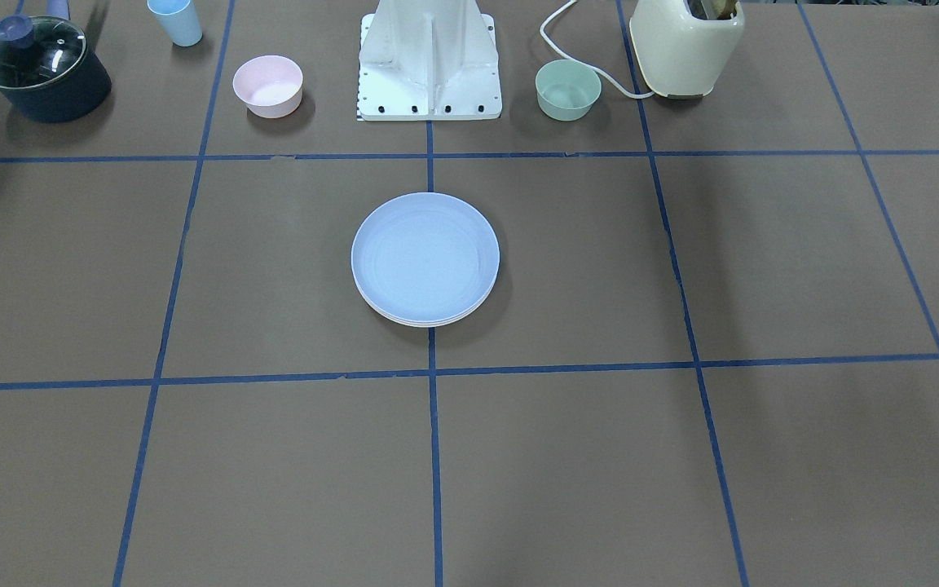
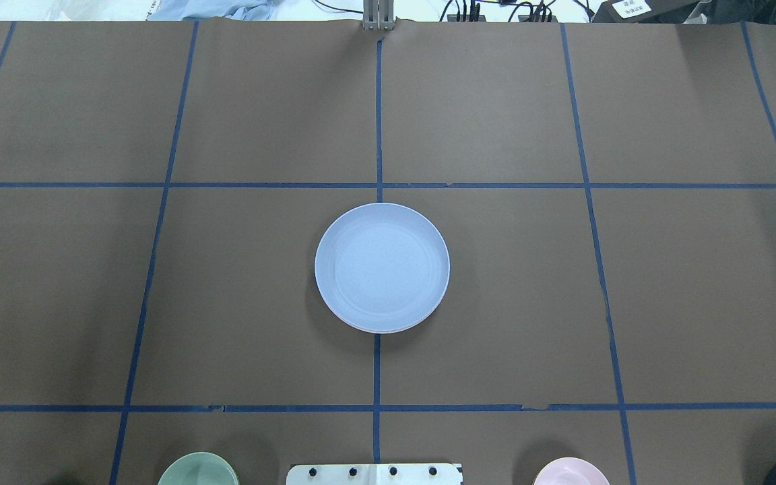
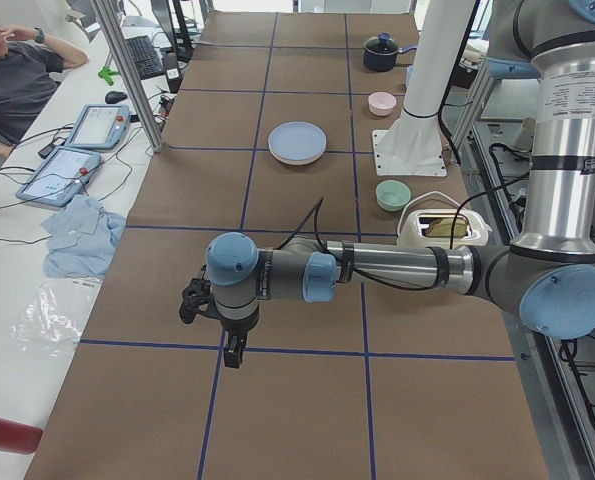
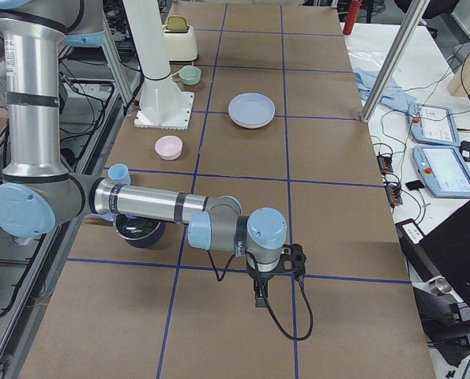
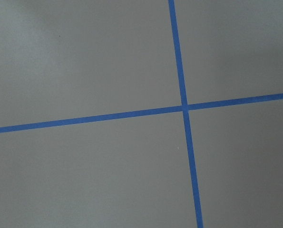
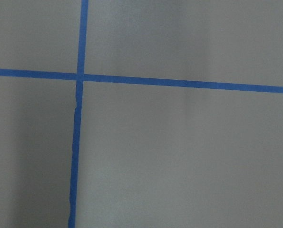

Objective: Stack three plates with pink and blue

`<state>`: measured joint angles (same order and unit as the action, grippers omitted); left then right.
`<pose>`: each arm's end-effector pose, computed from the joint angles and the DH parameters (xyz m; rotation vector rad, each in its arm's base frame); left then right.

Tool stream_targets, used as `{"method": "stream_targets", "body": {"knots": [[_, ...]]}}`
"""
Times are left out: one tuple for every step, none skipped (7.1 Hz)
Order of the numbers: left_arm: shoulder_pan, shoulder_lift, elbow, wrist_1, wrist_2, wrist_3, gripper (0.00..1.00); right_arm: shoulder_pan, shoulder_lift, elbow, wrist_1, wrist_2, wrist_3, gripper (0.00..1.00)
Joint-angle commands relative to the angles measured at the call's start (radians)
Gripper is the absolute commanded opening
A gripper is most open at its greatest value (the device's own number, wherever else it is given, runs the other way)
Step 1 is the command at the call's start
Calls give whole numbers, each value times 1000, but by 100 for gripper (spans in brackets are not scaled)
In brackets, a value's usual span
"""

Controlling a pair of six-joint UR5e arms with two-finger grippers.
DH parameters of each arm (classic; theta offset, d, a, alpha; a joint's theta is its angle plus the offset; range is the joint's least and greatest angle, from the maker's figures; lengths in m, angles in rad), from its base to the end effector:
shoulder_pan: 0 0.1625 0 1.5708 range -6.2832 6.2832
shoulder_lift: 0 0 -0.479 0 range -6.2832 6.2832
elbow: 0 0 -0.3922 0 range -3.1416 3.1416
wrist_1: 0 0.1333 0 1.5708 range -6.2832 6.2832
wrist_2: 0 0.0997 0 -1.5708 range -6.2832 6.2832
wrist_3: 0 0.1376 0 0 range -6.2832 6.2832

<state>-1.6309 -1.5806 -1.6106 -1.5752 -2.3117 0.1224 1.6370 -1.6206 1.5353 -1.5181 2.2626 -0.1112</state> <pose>-0.0705 -0.4981 0.7180 0.1188 0.7331 0.0794 0.0761 -0.4591 0.7835 0.0301 -0.6918 -0.0319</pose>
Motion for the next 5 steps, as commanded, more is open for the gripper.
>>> {"method": "stream_targets", "body": {"knots": [[2,1,1,1,0,-1,100,0,-8,-14,2,-1,2,100],[2,1,1,1,0,-1,100,0,-8,-12,2,0,2,100],[2,5,1,1,0,-1,100,0,-8,-15,1,43,5,100],[2,13,0,0,-3,2,100,0,-8,-15,2,57,7,100],[2,13,0,-2,-6,3,100,0,-7,-11,2,67,-1,100]]}}
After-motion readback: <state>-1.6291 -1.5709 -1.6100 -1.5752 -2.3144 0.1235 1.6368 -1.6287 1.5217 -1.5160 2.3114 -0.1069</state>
